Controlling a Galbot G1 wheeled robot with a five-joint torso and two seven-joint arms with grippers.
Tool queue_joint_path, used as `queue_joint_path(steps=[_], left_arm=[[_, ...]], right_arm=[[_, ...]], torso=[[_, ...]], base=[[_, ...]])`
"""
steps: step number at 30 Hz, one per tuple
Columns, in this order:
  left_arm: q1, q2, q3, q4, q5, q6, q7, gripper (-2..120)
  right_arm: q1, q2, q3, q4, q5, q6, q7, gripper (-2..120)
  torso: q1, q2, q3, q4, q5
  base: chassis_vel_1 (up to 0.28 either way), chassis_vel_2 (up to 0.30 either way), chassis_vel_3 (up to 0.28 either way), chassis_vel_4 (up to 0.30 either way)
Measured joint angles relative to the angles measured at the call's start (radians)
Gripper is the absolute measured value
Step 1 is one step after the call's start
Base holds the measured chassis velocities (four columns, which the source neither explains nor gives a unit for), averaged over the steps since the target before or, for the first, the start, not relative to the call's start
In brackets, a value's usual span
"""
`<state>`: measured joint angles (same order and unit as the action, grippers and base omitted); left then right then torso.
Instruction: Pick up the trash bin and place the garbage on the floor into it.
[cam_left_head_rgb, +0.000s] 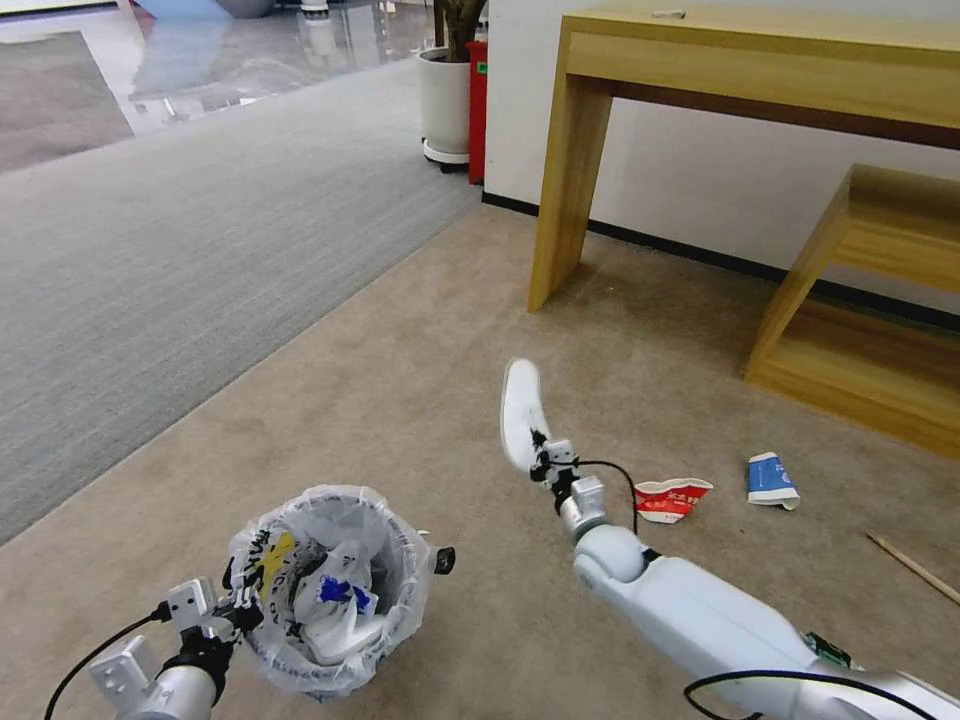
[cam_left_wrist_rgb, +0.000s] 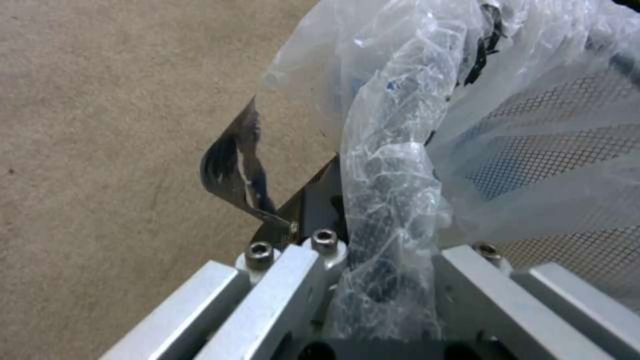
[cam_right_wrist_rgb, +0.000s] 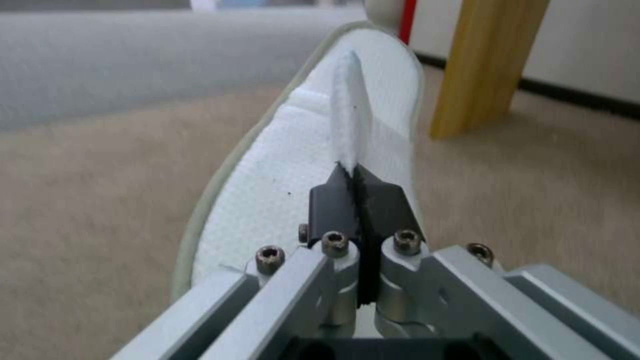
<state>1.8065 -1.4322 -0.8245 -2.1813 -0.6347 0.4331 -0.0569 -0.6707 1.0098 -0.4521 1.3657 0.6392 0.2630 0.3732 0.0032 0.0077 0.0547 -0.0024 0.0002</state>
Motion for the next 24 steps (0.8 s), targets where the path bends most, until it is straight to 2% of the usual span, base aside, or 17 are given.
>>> queue_joint_path(steps=[8,14,24], left_arm=[[-0.031,0.023,0.001,-0.008,-0.018,0.014,-0.001,1],[-0.048,0.050,-0.015,-0.004,-0.034,0.014,-0.004,1],[-0.116,0.161,-0.054,0.035,-0.094,0.017,-0.011,1]], right_arm=[[-0.030,-0.041,0.040,0.086,-0.021,0.014,-0.019,0],[-0.045,-0.049,0.052,0.093,-0.037,0.018,-0.019,0],[-0.042,-0.055,0.053,0.107,-0.045,0.024,-0.015,0]], torso=[[0.000,0.000,0.000,0.0000,-0.0002],[0.000,0.000,0.000,-0.0002,-0.0002],[0.000,0.000,0.000,-0.0001,-0.0003]], base=[[0.000,0.000,0.000,0.000],[0.000,0.000,0.000,0.000],[0.000,0.000,0.000,0.000]])
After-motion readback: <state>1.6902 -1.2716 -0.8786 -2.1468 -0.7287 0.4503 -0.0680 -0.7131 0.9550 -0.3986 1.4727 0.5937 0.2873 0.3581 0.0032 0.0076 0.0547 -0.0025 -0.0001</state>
